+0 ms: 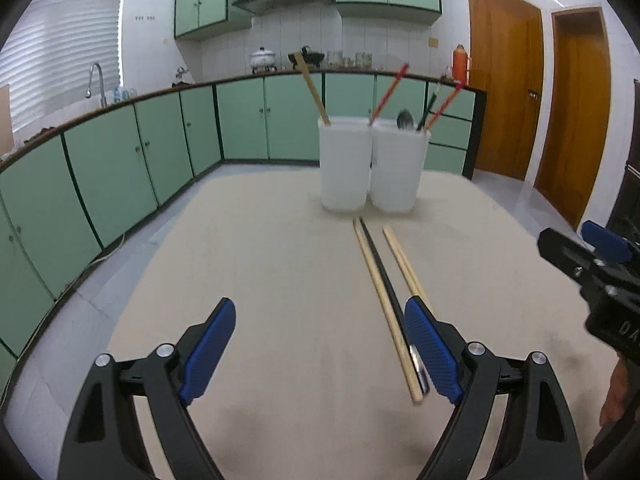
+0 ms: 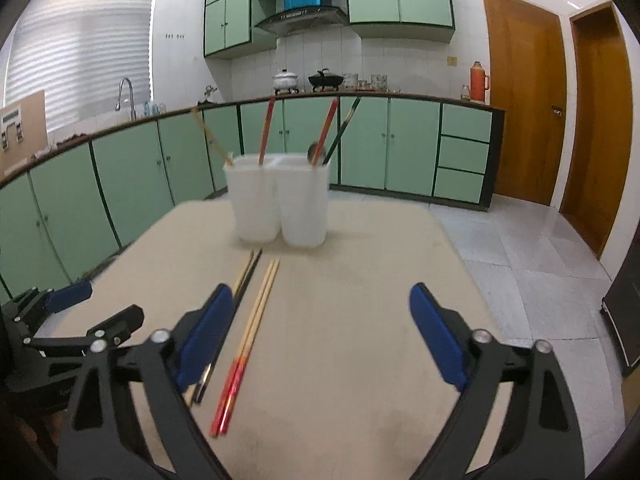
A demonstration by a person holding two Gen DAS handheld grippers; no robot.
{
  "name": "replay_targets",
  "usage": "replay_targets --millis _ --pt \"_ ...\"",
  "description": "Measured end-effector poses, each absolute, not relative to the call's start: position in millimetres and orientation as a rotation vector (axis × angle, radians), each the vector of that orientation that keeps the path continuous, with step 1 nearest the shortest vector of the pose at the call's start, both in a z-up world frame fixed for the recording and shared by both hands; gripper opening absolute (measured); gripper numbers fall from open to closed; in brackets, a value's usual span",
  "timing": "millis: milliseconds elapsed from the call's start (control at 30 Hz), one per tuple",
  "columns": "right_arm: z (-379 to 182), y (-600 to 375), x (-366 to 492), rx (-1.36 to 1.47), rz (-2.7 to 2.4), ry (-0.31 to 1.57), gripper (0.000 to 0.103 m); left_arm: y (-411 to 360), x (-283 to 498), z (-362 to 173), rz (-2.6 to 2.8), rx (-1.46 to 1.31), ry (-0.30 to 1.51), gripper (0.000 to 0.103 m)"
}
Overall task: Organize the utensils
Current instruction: 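Move both open tools back over the remaining chopsticks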
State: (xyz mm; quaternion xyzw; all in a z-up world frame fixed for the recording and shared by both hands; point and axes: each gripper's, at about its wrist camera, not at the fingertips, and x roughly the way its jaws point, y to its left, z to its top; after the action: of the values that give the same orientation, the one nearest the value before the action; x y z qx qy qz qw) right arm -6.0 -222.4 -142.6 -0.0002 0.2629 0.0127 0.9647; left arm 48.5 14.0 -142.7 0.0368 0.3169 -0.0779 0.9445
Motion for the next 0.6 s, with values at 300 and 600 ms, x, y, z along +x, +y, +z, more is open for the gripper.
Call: replay_targets --millis 300,600 --pt "-173 -195 -14 -0.057 0.109 0.668 0.039 9 33 -169 -0.195 0.103 0.734 0.069" --pt "-192 -184 -15 -0.047 0.167 0.763 0.035 8 25 -177 -0.196 0.082 0.760 0.069"
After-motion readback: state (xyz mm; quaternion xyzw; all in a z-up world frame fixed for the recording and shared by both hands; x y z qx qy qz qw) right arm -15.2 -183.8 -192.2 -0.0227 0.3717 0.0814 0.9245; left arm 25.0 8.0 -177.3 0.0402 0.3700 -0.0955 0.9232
